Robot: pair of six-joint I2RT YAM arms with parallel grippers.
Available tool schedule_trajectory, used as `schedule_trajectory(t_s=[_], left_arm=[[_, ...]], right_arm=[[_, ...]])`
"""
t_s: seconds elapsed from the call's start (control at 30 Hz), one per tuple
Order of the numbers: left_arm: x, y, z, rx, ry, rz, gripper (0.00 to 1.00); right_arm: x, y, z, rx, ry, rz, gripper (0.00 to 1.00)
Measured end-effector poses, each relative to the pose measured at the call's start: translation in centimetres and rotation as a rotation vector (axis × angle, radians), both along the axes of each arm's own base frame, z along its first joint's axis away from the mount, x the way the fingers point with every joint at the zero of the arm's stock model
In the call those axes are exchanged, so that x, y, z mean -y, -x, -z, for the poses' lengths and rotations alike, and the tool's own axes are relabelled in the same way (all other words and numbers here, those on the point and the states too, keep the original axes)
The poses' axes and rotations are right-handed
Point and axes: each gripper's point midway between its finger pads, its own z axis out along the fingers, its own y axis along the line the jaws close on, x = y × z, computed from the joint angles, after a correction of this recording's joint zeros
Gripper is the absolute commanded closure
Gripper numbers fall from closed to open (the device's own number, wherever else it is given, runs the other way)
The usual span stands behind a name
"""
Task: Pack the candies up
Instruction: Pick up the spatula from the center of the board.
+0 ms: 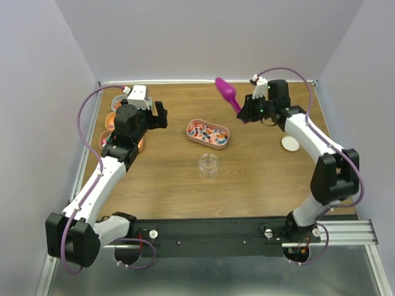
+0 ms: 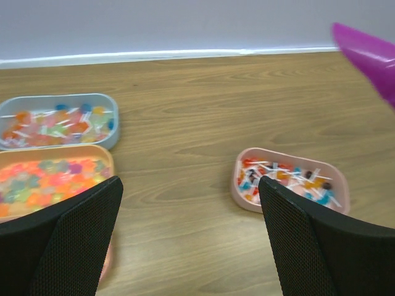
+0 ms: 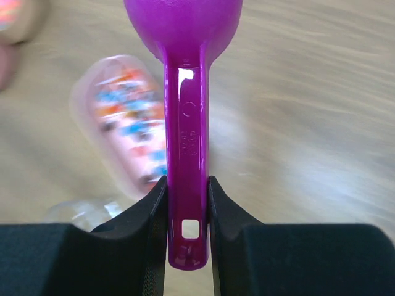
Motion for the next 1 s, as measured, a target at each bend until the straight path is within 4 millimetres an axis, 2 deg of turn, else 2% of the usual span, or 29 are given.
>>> schedule_trajectory(t_s=[0.07, 0.17, 0.2, 0.23, 0.27, 0.37, 0.57, 0.83, 1.0], left_arm=[[1.3, 0.2, -0.4, 0.005, 0.048, 0.06, 0.02], [3.2, 0.7, -1.1, 0.007, 0.127, 0.144, 0.02], [4.1, 1.0, -1.6, 0.017, 0.17, 0.188, 0.02], [4.7, 1.3, -1.9, 0.022, 0.206, 0.216, 0.02], [5.2, 1.7, -2.3, 0.026, 0.243, 0.24, 0.02], [6.5, 2.7, -2.7, 0.022, 0.339, 0.299, 0.02], [8.4, 4.2, -1.3, -0.06, 0.506, 0.357, 0.02], [10.1, 5.3, -0.8, -0.137, 0.645, 0.371, 0.02], [13.0, 7.1, -0.3, -0.175, 0.673, 0.437, 0.09]], right_arm=[[-3.2, 3.1, -2.2, 0.027, -0.055, -0.085, 0.99], [-6.8, 6.6, -3.3, 0.026, -0.12, -0.19, 0.99], [-8.4, 8.6, -3.1, 0.011, -0.145, -0.237, 0.99], [-8.7, 9.1, -3.0, 0.004, -0.152, -0.248, 0.99], [-10.0, 11.2, -2.4, -0.022, -0.169, -0.291, 0.99], [-11.7, 13.8, -1.6, -0.058, -0.192, -0.349, 0.99], [-13.2, 16.2, -1.0, -0.066, -0.237, -0.387, 0.99], [-14.5, 16.8, -2.6, -0.031, -0.318, -0.402, 0.99], [-15.3, 17.3, -3.5, -0.039, -0.362, -0.401, 0.99]])
